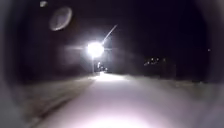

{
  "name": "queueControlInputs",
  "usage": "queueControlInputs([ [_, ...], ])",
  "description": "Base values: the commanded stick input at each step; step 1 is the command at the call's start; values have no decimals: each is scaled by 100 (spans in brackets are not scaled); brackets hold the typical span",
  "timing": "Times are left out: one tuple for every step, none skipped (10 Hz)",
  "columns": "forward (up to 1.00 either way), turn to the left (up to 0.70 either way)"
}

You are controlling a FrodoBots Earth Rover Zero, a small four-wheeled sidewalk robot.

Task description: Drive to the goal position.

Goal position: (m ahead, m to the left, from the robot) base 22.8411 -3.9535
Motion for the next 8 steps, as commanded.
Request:
queueControlInputs([
  [70,14],
  [70,11],
  [70,0],
  [70,0],
  [70,0],
  [70,0],
  [70,0],
  [70,0],
])
